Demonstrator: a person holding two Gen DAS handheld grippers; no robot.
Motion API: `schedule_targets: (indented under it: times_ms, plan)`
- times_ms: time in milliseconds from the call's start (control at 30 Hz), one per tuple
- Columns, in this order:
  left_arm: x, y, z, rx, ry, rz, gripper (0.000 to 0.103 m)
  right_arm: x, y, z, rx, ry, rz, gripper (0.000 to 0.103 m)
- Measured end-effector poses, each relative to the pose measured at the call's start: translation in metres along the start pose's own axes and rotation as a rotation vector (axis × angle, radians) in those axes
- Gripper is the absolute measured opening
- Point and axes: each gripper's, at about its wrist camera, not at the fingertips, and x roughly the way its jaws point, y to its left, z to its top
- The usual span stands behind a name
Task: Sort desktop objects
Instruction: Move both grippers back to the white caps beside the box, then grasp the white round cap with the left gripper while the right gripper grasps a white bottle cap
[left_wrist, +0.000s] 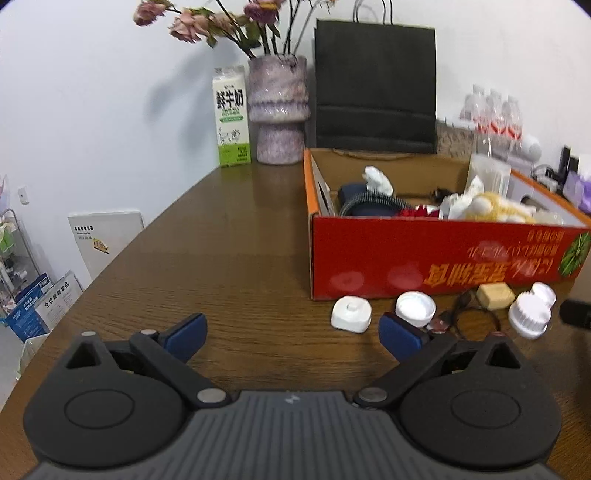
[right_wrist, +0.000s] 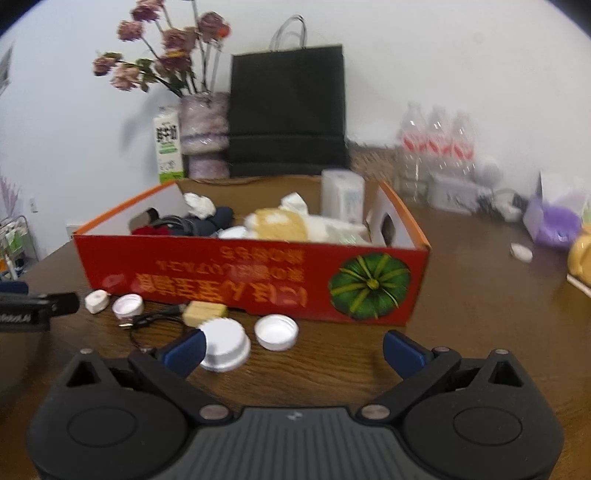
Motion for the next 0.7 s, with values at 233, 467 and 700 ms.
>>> schedule_targets:
  times_ms: [233, 467, 700]
  plan:
    - [0.016, -0.011, 0.006, 0.069, 0.036, 0.006, 0.093, 0.016, -0.008, 0.005, -0.011, 0.042, -0.013, 0.089]
    - [0.028, -0.008, 0.011, 0.028, 0.072, -0.055, 0.073, 0.036, 0.000, 0.012, -0.046, 0.103, 0.014, 0.078]
    - [0.025, -0.013, 0.011, 0.045, 0.055, -0.153, 0.028, 0.032, 0.005, 0.012, -0.061, 0.081, 0.077, 0.027]
